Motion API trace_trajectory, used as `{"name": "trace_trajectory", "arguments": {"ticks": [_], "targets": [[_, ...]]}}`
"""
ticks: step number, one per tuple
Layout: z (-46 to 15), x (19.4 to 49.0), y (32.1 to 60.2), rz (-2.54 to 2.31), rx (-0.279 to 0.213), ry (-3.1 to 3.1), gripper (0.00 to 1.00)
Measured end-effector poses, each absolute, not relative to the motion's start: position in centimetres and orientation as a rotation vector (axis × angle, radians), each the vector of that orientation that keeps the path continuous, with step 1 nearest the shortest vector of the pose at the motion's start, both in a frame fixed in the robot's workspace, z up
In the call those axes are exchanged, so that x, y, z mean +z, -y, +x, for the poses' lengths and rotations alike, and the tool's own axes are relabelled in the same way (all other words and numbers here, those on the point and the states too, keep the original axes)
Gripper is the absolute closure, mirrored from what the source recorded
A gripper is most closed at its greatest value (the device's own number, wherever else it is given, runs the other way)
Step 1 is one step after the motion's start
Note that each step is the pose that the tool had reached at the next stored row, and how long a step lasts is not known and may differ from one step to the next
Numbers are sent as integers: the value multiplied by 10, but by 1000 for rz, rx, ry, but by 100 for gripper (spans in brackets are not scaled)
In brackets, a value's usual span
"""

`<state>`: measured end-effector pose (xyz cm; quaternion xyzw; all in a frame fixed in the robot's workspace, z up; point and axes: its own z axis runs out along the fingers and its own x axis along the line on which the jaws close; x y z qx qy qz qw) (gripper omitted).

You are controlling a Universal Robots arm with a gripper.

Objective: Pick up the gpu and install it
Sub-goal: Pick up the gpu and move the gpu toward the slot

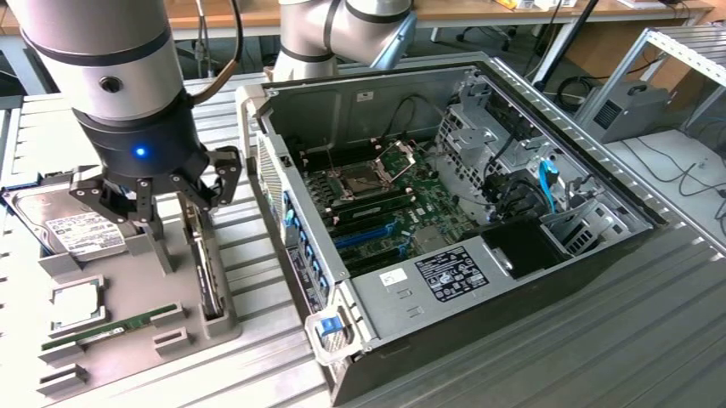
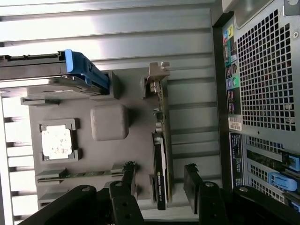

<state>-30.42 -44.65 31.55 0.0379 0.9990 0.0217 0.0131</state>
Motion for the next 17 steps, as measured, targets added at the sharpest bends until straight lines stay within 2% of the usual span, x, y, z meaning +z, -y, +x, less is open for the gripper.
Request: {"name": "trace_trajectory", "arguments": {"ticks": [17], "targets": [[-304,297,446,118,68,-3112,46]]}}
